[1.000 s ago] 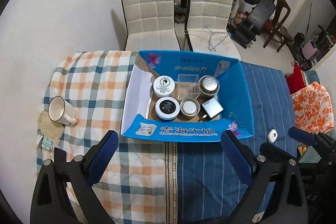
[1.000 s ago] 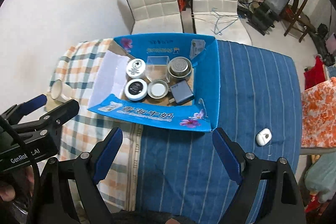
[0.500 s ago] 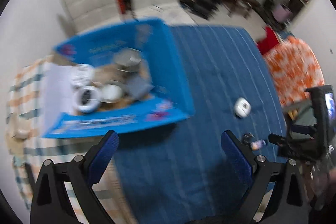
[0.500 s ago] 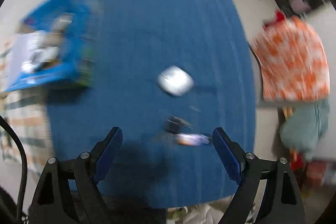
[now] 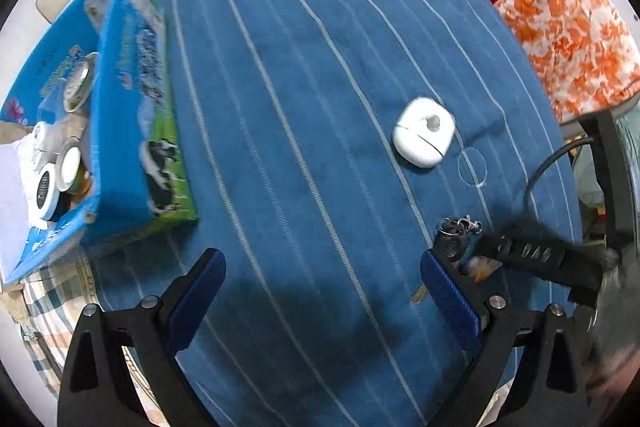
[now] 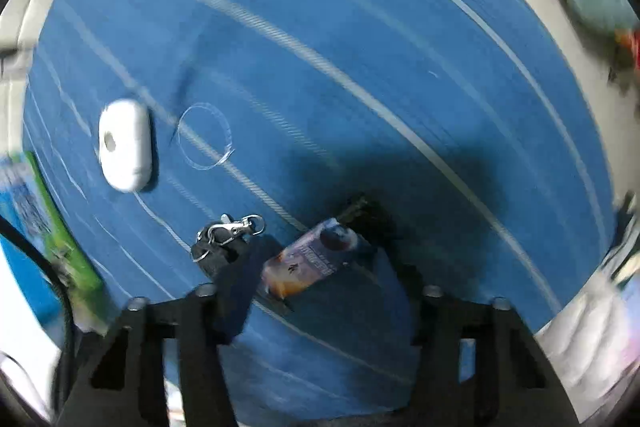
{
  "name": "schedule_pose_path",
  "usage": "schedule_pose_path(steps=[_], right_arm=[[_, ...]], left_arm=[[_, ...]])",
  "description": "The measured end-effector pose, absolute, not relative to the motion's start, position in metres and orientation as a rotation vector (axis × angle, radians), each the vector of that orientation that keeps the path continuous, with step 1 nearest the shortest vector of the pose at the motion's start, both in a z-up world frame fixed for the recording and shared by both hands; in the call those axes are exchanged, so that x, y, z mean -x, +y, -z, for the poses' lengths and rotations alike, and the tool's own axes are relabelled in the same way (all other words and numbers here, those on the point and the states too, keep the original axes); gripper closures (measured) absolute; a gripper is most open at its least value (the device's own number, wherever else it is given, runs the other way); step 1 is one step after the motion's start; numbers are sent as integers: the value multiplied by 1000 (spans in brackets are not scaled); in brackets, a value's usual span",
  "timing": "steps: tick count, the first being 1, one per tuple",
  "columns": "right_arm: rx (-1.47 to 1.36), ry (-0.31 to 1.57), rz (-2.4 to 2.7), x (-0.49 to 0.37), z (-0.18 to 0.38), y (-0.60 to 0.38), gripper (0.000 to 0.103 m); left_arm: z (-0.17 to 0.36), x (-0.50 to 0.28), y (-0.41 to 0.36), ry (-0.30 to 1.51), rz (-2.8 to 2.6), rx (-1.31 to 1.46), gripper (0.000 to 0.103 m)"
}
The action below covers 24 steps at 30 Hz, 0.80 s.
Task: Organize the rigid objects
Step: 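Grasp the key bunch with the left tool while the right tool grasps the printed lighter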
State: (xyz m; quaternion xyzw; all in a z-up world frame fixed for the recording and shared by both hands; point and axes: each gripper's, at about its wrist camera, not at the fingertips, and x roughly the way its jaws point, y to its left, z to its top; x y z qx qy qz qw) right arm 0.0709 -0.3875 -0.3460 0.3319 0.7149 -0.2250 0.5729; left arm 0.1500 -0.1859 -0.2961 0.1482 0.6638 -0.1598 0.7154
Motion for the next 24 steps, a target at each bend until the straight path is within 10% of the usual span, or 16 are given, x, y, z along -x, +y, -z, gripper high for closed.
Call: schedule_pose_path(steps=[5, 15, 24], right_arm=[[-428, 1736, 399, -77, 337, -377, 75], [-324, 1668, 312, -71, 311, -415, 60], [-607, 1614, 401, -42, 308, -441, 52]], left_arm=[[311, -139, -204, 1497, 380, -367, 3], [358, -126, -261, 1598, 485, -395, 3], [354, -110, -273, 1521, 503, -522, 76]])
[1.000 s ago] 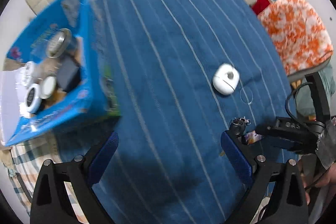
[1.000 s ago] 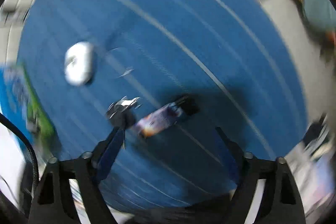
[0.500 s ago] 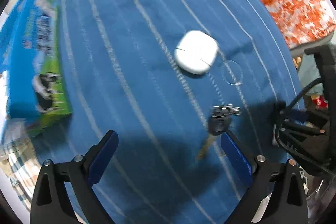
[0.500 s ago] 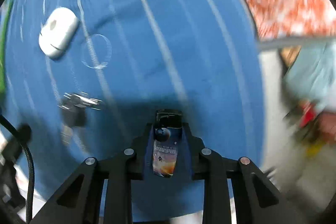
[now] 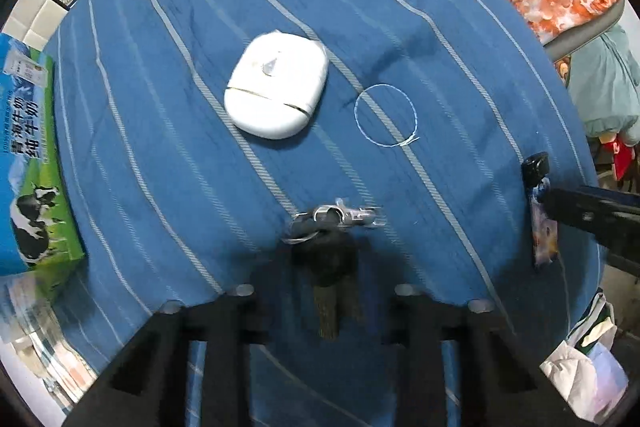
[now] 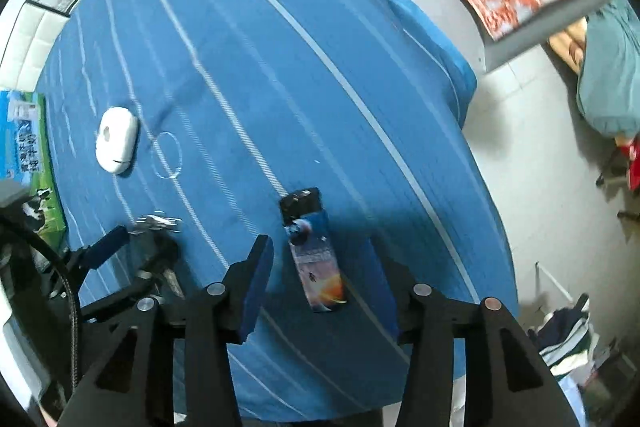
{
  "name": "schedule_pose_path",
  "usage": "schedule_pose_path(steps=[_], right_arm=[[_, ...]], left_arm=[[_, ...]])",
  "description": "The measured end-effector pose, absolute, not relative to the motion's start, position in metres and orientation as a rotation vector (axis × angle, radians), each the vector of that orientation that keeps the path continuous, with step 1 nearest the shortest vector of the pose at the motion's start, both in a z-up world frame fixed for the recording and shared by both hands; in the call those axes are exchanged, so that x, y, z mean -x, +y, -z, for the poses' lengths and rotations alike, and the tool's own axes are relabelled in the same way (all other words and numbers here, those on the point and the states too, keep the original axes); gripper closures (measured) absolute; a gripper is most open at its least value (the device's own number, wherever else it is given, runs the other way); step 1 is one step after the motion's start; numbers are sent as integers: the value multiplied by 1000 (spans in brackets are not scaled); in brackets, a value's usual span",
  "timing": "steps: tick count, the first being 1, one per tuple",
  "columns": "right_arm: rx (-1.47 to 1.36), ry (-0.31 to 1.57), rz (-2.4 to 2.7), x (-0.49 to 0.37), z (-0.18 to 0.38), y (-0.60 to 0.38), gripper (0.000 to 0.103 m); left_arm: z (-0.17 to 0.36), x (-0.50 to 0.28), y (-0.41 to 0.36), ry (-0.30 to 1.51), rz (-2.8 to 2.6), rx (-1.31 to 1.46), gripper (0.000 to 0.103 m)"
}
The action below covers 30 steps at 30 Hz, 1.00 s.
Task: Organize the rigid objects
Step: 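Grasp the key bunch with the left tool while the right tool grasps the printed lighter, then carry the keys and lighter into the blue box with both tools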
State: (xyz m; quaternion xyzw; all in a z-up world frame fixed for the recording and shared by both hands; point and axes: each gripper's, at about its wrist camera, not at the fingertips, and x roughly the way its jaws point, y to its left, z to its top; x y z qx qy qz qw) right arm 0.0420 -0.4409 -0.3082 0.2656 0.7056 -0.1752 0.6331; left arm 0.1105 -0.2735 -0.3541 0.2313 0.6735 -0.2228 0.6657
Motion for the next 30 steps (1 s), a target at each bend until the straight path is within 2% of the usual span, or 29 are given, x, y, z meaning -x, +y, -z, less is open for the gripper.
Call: schedule_pose_path(steps=[3, 5, 6, 7, 8, 16, 23, 30], right_arm=[[-593, 1607, 408, -41, 328, -446, 52], [-471, 1584, 438, -46, 330, -435, 53], [-410, 1584, 453, -48, 330, -427, 59], [-373, 1573, 444, -50, 327, -418, 75], [-318, 1595, 446, -54, 326, -407, 76], [-271, 1570, 397, -58, 308, -369, 76], [-272, 1467, 317, -69, 254, -344, 76], [-262, 1341, 195, -103, 184, -302, 76]], left_arm=[[351, -115, -261, 1553, 488, -453, 78], [346, -119, -249, 1567, 473, -392, 78], [343, -120, -244, 1573, 467, -364, 78], [339, -122, -238, 1573, 458, -344, 78], [336, -123, -233, 1569, 453, -334, 78], [303, -130, -206, 1518, 451, -268, 78], [250, -134, -169, 1421, 483, -196, 78], [170, -151, -108, 1279, 469, -58, 78]])
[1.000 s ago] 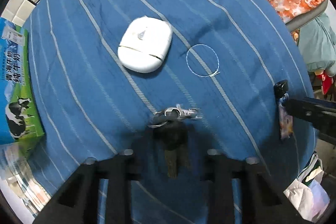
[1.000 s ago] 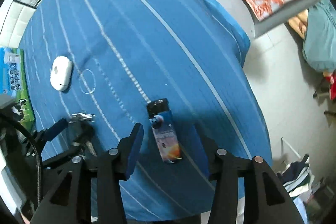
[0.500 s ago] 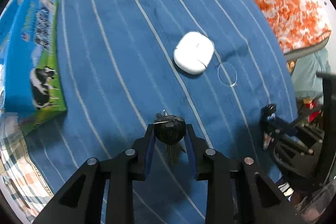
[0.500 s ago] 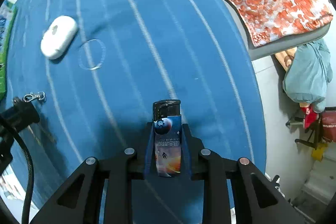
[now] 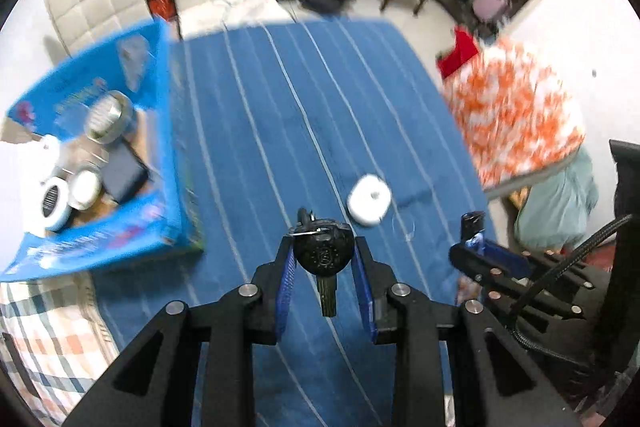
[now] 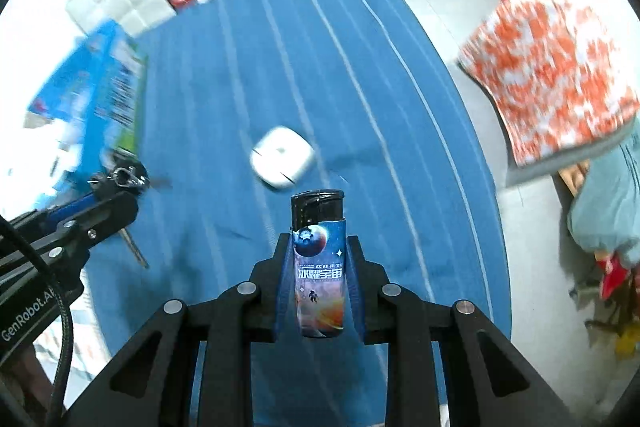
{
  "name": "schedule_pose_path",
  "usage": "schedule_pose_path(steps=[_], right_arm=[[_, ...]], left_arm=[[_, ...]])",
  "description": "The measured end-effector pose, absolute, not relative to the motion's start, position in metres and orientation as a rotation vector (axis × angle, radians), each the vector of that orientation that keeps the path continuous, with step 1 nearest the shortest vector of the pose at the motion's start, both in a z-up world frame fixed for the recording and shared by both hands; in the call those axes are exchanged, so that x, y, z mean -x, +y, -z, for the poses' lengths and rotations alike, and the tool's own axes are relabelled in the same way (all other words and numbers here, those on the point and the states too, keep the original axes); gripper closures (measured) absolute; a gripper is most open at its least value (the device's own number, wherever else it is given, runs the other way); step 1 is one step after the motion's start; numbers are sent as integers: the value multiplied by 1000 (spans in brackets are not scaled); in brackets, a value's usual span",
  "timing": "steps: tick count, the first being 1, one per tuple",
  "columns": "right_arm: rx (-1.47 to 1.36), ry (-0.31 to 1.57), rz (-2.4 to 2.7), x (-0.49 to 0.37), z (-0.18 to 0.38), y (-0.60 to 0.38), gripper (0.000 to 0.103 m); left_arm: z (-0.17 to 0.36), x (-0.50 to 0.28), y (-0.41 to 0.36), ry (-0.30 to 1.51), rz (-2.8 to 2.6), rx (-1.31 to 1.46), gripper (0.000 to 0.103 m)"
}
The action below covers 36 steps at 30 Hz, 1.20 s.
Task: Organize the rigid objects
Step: 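Carry the keys and lighter into the blue box with both tools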
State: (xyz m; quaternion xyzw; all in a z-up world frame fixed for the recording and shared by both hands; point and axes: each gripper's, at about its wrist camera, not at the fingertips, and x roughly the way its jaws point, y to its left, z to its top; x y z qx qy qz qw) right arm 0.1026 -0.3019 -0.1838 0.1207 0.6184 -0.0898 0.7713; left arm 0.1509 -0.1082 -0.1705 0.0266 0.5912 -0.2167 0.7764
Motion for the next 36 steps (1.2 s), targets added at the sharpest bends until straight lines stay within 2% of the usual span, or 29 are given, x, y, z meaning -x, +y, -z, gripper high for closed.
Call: schedule_pose_path(steps=[4, 8, 15, 21, 25, 30, 36], right_arm=[[-255, 1279, 103, -126, 151, -268, 76], [-233, 1240, 11, -150, 128, -219, 76], [-195, 1219, -103, -195, 126, -131, 76], [-156, 1277, -146, -246, 158, -70, 76], [-153, 1365, -174, -279, 200, -42, 76], [-156, 1477, -196, -306, 253, -13, 76], [-34, 1530, -182, -315, 299, 15, 76]], left_arm=[[141, -168, -90, 1199, 433, -14, 78], [118, -183, -39, 1146, 366, 7, 78], [124, -216, 64, 1128, 192, 40, 78], [166, -246, 141, 1200, 67, 41, 78], [205, -259, 174, 1283, 26, 62, 78], [240, -268, 192, 1363, -3, 68, 78], [262, -272, 197, 1406, -3, 63, 77]])
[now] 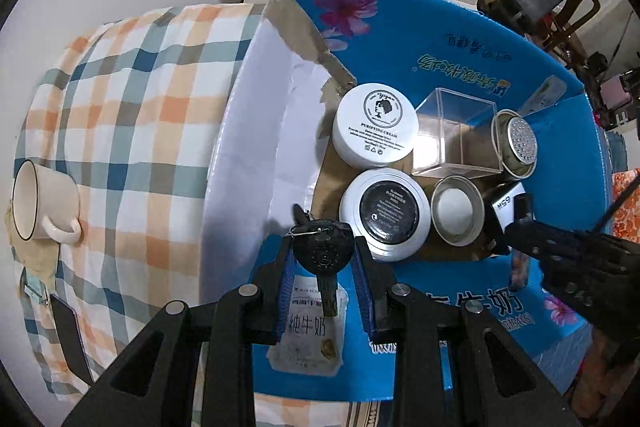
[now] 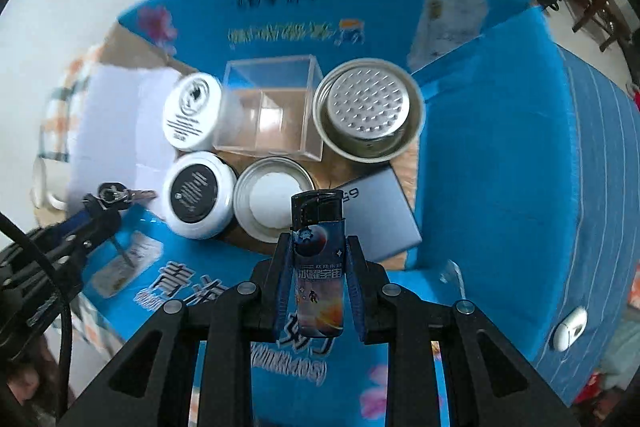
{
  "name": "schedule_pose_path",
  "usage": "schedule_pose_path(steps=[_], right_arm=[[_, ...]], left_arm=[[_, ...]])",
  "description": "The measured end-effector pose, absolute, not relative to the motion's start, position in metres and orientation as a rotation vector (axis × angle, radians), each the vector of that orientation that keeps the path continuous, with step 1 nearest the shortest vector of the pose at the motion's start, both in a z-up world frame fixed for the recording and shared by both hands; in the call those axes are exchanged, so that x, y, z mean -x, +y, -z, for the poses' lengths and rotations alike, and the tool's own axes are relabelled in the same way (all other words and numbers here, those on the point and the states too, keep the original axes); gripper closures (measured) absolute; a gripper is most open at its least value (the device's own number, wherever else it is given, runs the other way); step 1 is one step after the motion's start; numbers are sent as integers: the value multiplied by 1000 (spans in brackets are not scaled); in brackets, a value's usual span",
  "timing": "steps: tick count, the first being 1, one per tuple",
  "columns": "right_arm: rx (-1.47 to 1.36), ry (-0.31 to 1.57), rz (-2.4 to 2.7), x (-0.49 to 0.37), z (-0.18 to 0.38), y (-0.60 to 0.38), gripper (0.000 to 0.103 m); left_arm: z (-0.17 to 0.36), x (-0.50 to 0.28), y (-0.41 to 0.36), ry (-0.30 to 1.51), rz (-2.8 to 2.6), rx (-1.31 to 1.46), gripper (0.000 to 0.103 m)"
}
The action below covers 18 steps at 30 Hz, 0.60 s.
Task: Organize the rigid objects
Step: 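Carry the keys and lighter into the blue box with both tools, then open both tools to release the keys and lighter in the box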
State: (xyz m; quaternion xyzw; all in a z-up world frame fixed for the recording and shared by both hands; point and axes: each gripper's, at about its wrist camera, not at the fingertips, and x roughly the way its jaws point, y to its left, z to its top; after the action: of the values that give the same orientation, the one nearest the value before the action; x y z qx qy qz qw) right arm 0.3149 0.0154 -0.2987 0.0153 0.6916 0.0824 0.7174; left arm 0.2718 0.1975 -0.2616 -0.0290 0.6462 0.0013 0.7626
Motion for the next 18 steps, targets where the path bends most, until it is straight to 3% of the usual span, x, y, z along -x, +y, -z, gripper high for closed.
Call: schedule_pose_path(steps=[18], right_arm=[[27, 1527, -112, -327, 327, 29, 73]], left_arm=[[289, -286, 193, 1475, -17, 70, 77]])
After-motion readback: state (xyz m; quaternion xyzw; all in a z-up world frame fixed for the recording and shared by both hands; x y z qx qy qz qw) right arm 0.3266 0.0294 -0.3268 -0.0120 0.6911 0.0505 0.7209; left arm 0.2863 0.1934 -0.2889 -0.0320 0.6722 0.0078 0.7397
